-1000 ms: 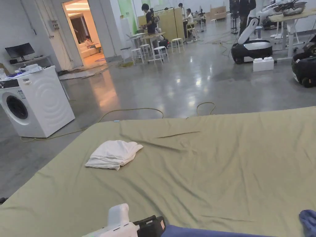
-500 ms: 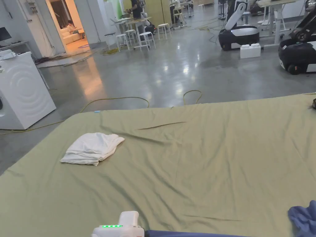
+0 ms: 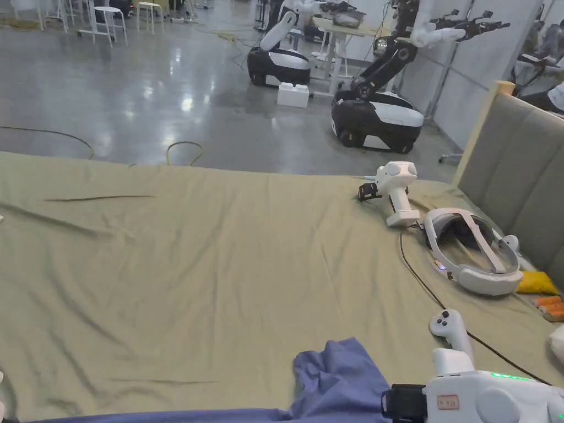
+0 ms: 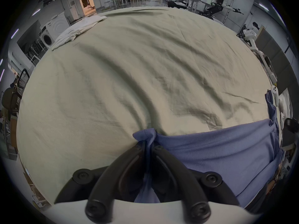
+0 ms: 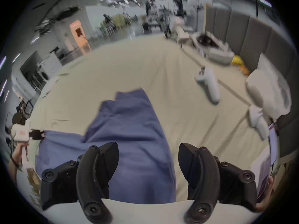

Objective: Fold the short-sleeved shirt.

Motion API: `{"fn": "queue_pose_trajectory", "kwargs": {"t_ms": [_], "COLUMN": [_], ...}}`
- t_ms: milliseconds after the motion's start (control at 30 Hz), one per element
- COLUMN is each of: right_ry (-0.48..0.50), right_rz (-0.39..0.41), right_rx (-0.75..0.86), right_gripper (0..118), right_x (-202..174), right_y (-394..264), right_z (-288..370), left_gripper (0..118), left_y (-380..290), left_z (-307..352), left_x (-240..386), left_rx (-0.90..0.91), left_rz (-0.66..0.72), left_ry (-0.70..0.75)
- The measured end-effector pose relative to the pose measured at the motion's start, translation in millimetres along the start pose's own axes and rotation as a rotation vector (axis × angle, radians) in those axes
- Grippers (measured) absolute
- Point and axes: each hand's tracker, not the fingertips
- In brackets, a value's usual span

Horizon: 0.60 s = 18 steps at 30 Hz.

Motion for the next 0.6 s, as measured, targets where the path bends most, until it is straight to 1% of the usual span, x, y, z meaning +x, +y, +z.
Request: {"fn": "queue_pose_trajectory", "kwargs": {"t_ms": [33,100,133,167,200,233,267,300,367,400,433,467,500,533,600], "right_ry": [-0.033,-0.115,-0.143,-0.140,-0.145,-0.144,-0.135,-0.191,-0.185,-0.182,-0.167,-0.128,-0.062,-0.038,-0.021], "right_rz": [-0.015,0.028,0.036,0.064,0.083,0.122,0.188,0.237,0.232,0.232,0.209,0.165,0.131,0.140,0.166], "right_rx": [-0.013,-0.092,-0.144,-0.136,-0.095,-0.081,-0.065,-0.060,-0.073,-0.064,-0.048,-0.017,0.015,0.073,0.152], "right_gripper": [81,80,73,65,65,59,29,1,0,0,0,0,0,0,0], "right_x": [2,3,2,-2,-8,-13,-17,-23,-25,-23,-23,-22,-20,-19,-15], "right_y": [3,8,7,3,5,3,1,-3,-6,-7,-8,-11,-16,-26,-46], "right_z": [-16,-44,-54,-55,-45,-39,-36,-34,-35,-30,-23,-10,8,29,66], "left_gripper": [9,9,9,9,9,8,8,8,8,8,8,8,8,8,8], "left_y": [0,-3,-3,-3,-3,-3,-3,-5,-8,-9,-10,-12,-20,-31,-54], "left_z": [0,7,7,7,10,10,11,12,17,23,33,47,67,87,117], "left_x": [-1,5,5,4,6,7,10,13,16,15,12,9,5,1,-10], "left_rx": [-0.006,-0.016,-0.020,-0.026,-0.031,-0.032,-0.035,-0.027,-0.002,0.014,0.069,0.154,0.227,0.281,0.295], "left_rz": [0.003,0.013,0.020,0.029,0.036,0.037,0.037,0.035,0.032,0.019,0.006,-0.002,0.006,0.014,0.001], "left_ry": [-0.005,-0.016,-0.023,-0.028,-0.030,-0.030,-0.029,-0.022,-0.004,-0.012,-0.047,-0.091,-0.123,-0.165,-0.219]}}
